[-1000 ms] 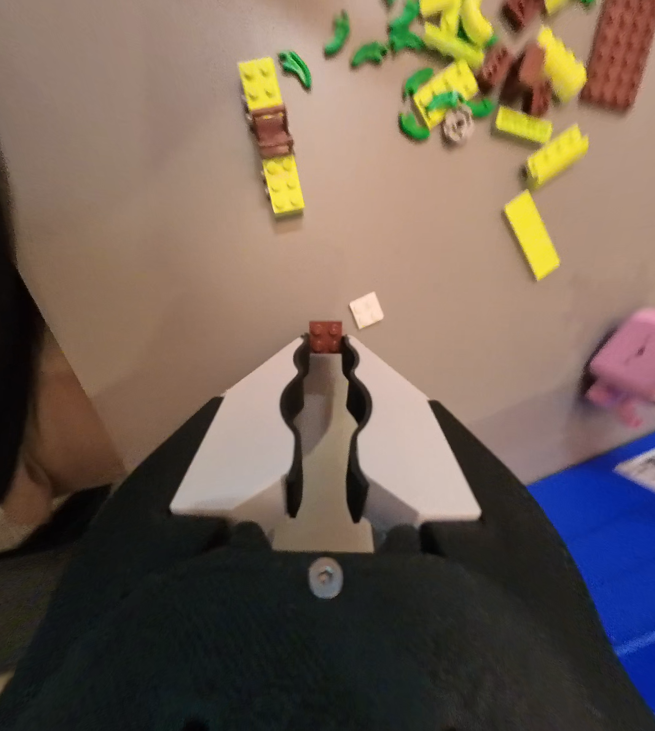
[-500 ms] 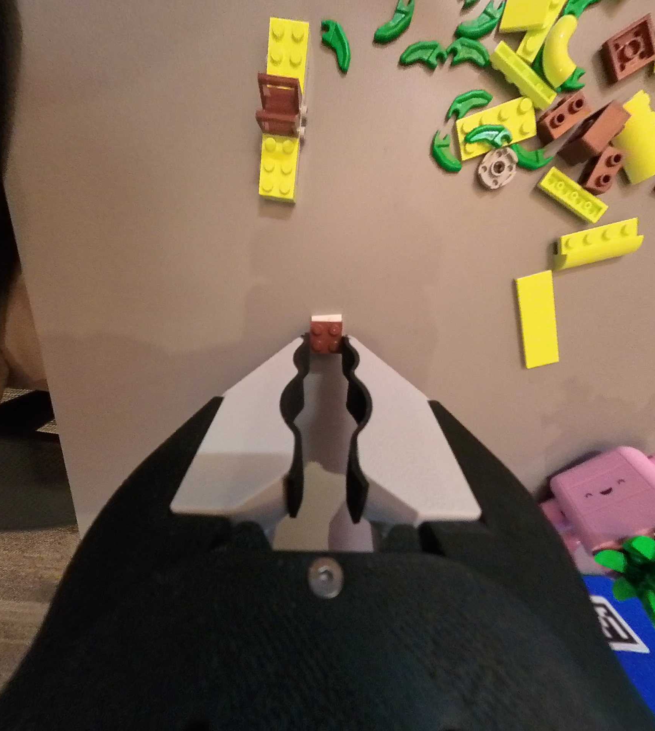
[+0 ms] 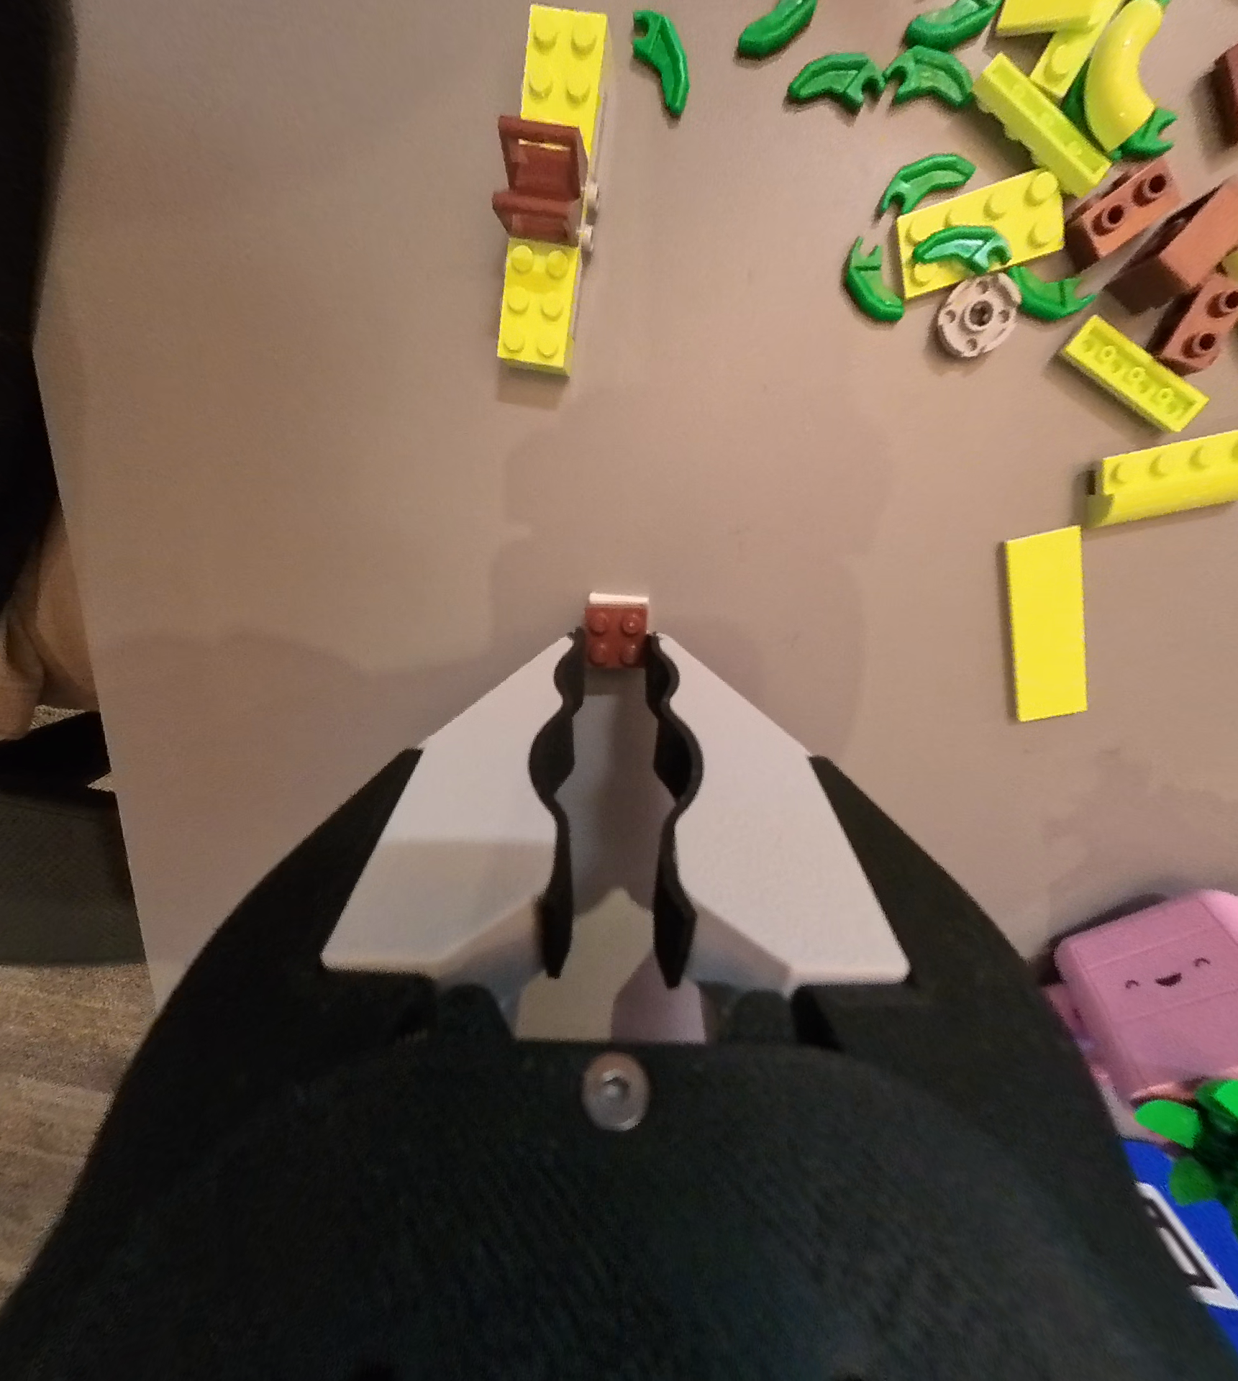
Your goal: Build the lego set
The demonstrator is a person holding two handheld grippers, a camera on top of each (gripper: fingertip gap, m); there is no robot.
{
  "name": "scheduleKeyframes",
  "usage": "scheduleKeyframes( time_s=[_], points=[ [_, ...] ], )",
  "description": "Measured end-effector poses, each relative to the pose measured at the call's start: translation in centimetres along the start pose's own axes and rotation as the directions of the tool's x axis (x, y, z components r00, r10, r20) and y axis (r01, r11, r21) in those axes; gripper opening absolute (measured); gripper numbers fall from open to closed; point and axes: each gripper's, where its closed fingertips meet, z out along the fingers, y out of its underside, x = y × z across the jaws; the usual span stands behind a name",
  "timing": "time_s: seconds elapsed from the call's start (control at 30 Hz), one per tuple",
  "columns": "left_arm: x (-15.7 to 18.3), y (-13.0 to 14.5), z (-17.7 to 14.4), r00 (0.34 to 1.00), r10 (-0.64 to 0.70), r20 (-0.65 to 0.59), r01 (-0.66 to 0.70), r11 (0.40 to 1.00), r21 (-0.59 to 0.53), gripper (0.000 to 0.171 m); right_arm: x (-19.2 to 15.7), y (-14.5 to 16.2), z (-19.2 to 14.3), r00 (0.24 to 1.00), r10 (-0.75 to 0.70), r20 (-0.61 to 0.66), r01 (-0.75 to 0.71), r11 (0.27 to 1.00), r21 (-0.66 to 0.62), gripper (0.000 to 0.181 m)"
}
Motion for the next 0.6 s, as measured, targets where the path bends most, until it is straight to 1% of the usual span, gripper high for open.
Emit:
scheduleKeyframes(
  time_s=[0.1,0.37,0.6],
  points=[
    [-0.04,0.10,0.07,1.000,0.001,0.002,-0.001,1.000,-0.004,0.036,-0.02,-0.07,0.04,1.000,-0.009,0.003,0.009,1.000,-0.006,0.013],
    [-0.13,0.17,0.13,1.000,-0.001,0.004,0.001,1.000,-0.007,0.036,-0.05,-0.11,0.09,1.000,0.028,-0.004,-0.028,0.999,-0.046,0.014],
    [0.03,0.11,0.10,1.000,0.002,-0.001,-0.002,1.000,-0.005,0.036,-0.02,0.00,0.20,0.995,0.053,-0.085,-0.061,0.993,-0.100,0.013]
  ],
)
